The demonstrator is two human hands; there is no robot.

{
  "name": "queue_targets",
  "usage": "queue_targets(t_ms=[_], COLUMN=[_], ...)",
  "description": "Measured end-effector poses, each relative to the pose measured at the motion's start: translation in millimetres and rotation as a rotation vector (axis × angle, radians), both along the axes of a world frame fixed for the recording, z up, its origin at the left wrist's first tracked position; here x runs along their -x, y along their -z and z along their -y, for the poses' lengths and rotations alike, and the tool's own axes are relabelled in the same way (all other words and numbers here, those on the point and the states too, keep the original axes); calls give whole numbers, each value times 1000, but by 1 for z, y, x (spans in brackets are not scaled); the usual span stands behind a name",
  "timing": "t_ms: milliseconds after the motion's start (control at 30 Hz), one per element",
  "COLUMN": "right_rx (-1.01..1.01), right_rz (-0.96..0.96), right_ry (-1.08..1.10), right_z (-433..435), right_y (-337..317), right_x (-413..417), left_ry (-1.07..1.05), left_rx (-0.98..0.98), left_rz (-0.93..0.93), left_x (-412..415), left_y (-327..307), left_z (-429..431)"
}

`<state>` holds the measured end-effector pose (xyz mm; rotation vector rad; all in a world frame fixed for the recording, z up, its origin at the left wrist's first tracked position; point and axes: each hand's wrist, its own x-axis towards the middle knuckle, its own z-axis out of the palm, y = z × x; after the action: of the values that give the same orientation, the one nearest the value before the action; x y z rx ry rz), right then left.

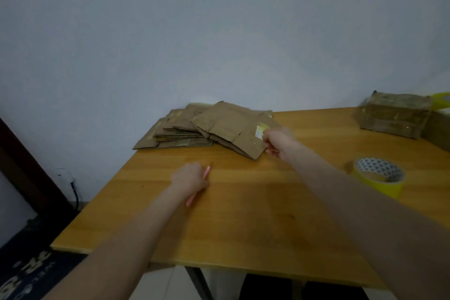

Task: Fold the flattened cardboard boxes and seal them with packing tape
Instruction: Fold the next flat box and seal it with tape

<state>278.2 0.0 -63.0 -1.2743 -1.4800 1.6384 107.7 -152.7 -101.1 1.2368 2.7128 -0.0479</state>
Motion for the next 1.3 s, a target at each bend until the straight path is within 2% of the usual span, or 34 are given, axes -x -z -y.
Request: queue_targets(t_ms=[133,333,400,467,567,700,833,933,1033,1133,1233,1300], right_rx=[36,13,23,45,92,181,269,280,211,109,-22,-145], right_rz=[43,87,91,75,19,-66,-193,-316,-416,-433,-321,-232], right_ry=[-27,22,32,51,95,132,131,163,137,71,20,38], right_z=[0,-19,-27,-34,-45,-60,-71,-75,-75,-64,-44,-31], right_y=[9,18,21,25,32,41,39,28,15,3,-6,-8], right_x=[13,19,23,30,39,43,43,36,18,-8,-36,-55], left_ry=[-103,-103,-81,-10,68,-46,-140,-169,-147,-105,-98,-99], left_rx=[-3,76,-66,-317,-575,-496,-428,-509,-707,-903,-1080,-1143], left_rz=[-188,-215,-266,-266,-139,1,18,98,86,301,621,768], left_x=[33,55,55,57,59,75,83,79,72,52,22,2], left_y=[1,-2,-15,-28,-46,-48,-37,-41,-55,-74,-84,-80], left_z=[17,8,-10,-35,-78,-125,-142,-139,-128,-114,-98,-83])
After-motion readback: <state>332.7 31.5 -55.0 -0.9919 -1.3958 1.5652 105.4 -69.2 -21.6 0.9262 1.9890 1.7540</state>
